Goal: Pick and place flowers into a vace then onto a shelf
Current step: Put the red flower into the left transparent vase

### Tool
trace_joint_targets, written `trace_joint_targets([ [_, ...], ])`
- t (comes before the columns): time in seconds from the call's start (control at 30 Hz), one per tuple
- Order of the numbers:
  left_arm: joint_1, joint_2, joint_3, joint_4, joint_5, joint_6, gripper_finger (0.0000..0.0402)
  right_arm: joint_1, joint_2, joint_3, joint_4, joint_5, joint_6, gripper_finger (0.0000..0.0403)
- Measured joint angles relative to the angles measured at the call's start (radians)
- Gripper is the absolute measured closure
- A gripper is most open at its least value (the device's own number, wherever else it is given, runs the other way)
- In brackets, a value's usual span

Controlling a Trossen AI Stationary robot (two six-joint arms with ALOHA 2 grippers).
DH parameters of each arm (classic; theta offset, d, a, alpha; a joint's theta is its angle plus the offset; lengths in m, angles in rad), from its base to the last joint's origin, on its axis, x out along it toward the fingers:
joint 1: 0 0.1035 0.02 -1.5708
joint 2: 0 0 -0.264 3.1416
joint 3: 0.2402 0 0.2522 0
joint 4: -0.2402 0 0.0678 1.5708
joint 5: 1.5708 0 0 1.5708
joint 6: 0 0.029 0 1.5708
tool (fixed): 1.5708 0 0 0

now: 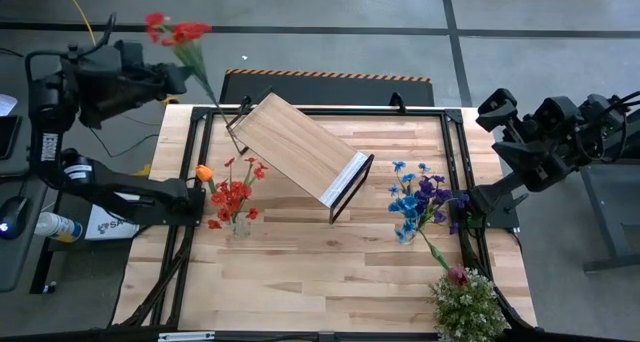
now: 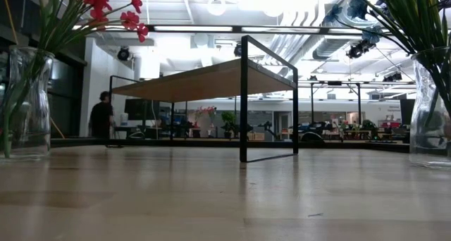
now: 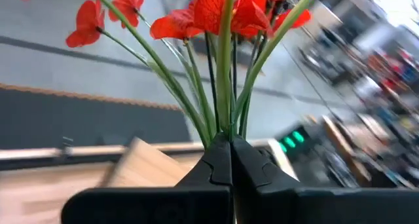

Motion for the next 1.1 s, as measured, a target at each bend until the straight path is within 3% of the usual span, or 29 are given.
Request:
trace_joint_targets([
  [0.23, 0.0, 0.04, 0.086, -0.002, 0.168, 0.029, 0.0378, 0.0, 0.0, 0.0, 0.0, 0.012, 0.0, 0.0142],
  [0.6, 0.0, -0.016, 0.177, -0.13, 0.108, 0.038, 0.0378, 0.0, 0.0, 0.0, 0.0, 0.06, -0.001, 0.0142],
  [1.1, 0.0, -0.087, 0.176, -0.236, 0.142, 0.077, 0.0378, 0.0, 0.07, 0.0, 0.095, 0.136, -0.042, 0.0142],
])
